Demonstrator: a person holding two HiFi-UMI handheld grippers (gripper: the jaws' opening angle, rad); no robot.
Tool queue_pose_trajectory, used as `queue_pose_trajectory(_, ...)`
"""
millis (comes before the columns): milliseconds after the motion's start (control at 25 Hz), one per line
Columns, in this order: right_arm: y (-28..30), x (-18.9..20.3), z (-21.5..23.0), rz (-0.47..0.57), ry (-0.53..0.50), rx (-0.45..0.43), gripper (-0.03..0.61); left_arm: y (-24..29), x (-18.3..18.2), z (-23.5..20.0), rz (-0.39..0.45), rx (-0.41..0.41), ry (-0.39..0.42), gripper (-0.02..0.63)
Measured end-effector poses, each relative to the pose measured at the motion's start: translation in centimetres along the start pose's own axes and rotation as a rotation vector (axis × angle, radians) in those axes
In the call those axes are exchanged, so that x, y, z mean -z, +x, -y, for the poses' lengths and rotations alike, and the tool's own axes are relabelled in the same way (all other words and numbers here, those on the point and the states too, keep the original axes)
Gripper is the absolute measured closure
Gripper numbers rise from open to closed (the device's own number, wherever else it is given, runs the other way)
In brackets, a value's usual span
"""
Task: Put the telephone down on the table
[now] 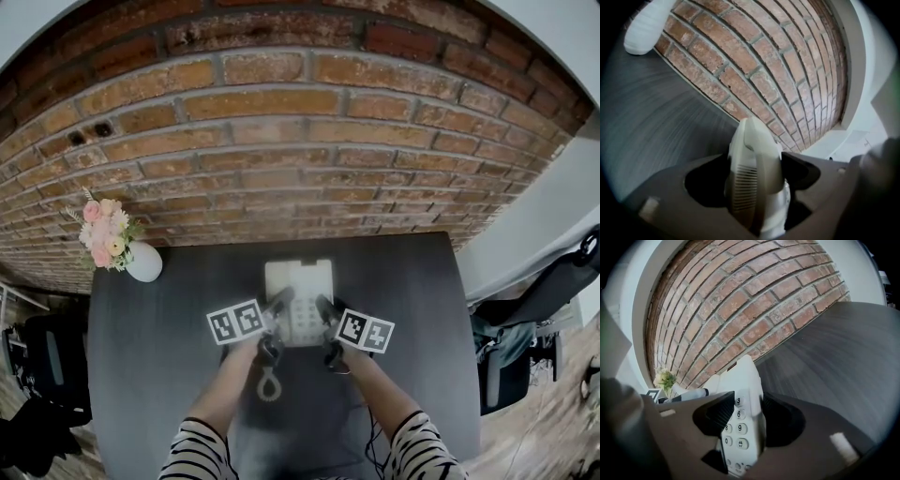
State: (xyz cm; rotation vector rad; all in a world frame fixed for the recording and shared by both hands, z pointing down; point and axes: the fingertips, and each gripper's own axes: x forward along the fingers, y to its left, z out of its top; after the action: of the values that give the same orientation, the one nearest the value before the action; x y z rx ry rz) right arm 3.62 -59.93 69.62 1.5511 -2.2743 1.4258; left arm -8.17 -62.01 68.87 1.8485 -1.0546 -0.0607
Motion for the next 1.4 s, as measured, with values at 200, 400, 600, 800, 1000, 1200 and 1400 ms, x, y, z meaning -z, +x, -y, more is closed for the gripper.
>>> queue_pose_trajectory(200,0.1,0.4,0.1,0.015,-0.002,-0.009,0.394,0.0,0.1,0.0,0.002,0.0,0.022,0.256)
queue_pose_trajectory(400,0.1,0.6,0.4,0.021,-0.004,-0.01,0.391,0.0,0.3,0.1,0.002,-0.005,0.035,0.253)
queue_pose_trajectory(600,0.1,0.5,0.4,0.012,-0.002,-0.004,0.384,0.0,0.3,0.2,0.005,0.005,0.036,0.25)
queue_pose_trajectory(800,-0.4,0.6,1.0,0.006,-0.03,0.033,0.309,-1.0,-0.4,0.1,0.073,0.029,0.024,0.252)
queue_pose_trajectory(1000,-1.9,1.0,0.4,0.034,-0.06,0.015,0.318,-2.9,-0.2,0.0,0.106,-0.009,0.139,0.244)
queue_pose_trajectory(1200,-4.4,1.1,-1.2,0.061,-0.1,-0.027,0.333,-5.7,0.5,1.5,0.149,-0.028,0.262,0.245)
queue_pose_trajectory(1400,-8.0,1.7,-2.7,0.083,-0.166,-0.05,0.37,-8.6,2.8,4.6,0.14,-0.029,0.386,0.274)
